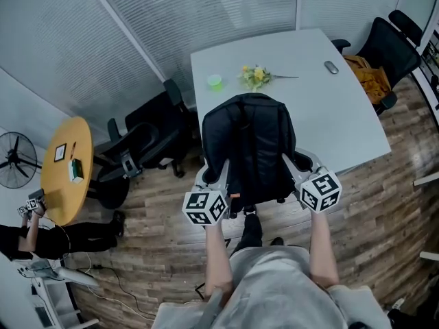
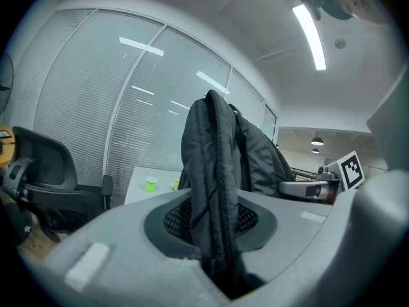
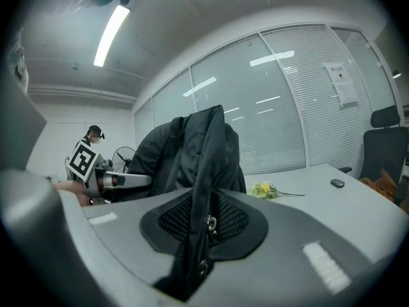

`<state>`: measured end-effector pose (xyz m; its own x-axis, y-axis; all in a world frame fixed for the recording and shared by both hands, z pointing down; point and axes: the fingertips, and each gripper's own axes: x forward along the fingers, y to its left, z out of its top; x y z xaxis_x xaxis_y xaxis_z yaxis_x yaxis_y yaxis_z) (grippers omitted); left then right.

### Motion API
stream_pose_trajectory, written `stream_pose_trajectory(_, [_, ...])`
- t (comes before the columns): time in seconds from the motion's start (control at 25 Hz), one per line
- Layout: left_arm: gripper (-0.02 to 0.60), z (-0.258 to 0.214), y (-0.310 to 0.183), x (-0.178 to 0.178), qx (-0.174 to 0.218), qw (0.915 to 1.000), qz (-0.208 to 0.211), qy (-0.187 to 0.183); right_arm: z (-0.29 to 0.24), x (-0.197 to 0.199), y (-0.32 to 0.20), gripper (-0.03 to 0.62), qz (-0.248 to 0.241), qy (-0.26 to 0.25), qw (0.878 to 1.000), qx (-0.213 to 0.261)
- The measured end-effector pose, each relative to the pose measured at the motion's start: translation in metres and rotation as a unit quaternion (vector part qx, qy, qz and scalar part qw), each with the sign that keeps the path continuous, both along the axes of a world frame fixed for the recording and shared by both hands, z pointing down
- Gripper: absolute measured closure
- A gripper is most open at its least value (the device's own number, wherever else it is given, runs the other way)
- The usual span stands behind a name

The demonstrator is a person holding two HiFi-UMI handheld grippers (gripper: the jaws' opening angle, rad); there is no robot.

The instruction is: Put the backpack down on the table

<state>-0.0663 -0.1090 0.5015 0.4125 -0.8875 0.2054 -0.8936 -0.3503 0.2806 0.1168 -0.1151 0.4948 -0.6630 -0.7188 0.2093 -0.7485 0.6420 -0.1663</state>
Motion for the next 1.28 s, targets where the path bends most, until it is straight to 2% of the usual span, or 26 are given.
stream_pose_trajectory(0.52, [0.489,0.043,-0.077,-0.025,-0.039,0.9991,0.020,0.004,0.036,-0.025,-0.072,0.539,0.021,0.014,0.999,-0.035])
stream_pose_trajectory(0.84, [0.489,0.082,-0.097,-0.044,-0.075,0.9965,0.037,0.009,0.072,-0.041,-0.091,0.539,0.026,0.024,0.997,-0.066])
stream_pose_trajectory(1.28, [0.488,0.111,-0.116,-0.062,-0.087,0.9944,0.058,0.011,0.093,-0.057,-0.122,0.539,0.012,0.037,0.996,-0.076])
